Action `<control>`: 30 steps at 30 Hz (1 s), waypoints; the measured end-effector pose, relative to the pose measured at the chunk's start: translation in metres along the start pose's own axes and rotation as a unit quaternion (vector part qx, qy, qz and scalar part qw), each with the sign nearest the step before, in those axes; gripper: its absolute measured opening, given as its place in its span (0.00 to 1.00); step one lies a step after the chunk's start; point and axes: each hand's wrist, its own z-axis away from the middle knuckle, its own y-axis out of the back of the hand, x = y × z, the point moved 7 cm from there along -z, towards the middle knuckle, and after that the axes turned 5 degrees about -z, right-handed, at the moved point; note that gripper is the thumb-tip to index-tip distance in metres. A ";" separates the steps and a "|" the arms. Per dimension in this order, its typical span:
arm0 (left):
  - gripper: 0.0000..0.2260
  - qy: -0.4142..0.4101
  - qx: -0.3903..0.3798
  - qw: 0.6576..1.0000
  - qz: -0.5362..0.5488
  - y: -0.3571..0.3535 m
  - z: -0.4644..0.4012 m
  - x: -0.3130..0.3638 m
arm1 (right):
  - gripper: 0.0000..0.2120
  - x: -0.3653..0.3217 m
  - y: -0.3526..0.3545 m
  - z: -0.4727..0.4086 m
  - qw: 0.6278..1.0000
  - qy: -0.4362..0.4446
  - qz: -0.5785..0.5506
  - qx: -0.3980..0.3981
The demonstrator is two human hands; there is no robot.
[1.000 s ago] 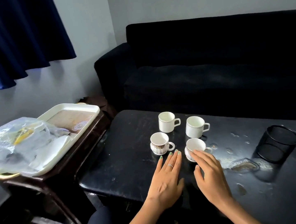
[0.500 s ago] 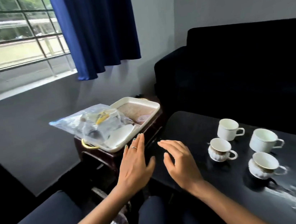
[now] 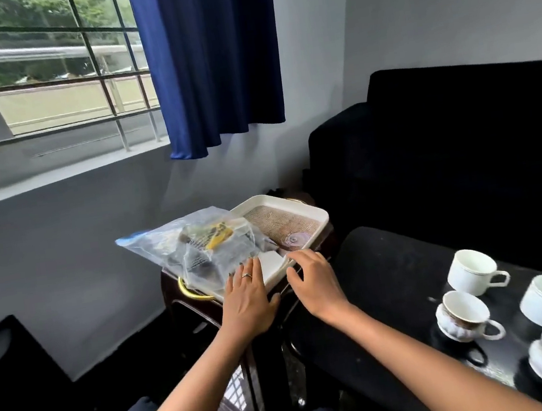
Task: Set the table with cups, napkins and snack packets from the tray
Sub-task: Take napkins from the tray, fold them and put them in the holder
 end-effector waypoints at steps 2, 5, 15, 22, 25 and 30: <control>0.37 -0.002 -0.008 1.000 -0.007 -0.010 -0.004 -0.002 | 0.18 0.006 -0.005 -0.014 1.000 -0.027 0.005 0.006; 0.38 -0.003 -0.022 1.000 -0.003 -0.020 -0.007 -0.003 | 0.19 0.013 -0.014 -0.030 0.997 -0.078 0.015 0.004; 0.36 -0.007 -0.035 0.999 -0.022 -0.026 -0.010 0.001 | 0.18 0.016 -0.039 -0.052 0.979 -0.141 0.140 -0.048; 0.34 -0.011 -0.016 0.999 -0.034 -0.023 -0.009 0.002 | 0.17 0.011 -0.042 -0.052 0.985 -0.161 0.058 -0.031; 0.34 -0.009 -0.020 0.999 -0.030 -0.022 -0.008 0.003 | 0.20 0.010 -0.039 -0.048 0.985 -0.170 -0.005 0.034; 0.36 -0.011 -0.027 0.999 -0.015 -0.021 -0.007 0.006 | 0.15 0.014 -0.030 -0.042 0.970 -0.189 -0.091 0.126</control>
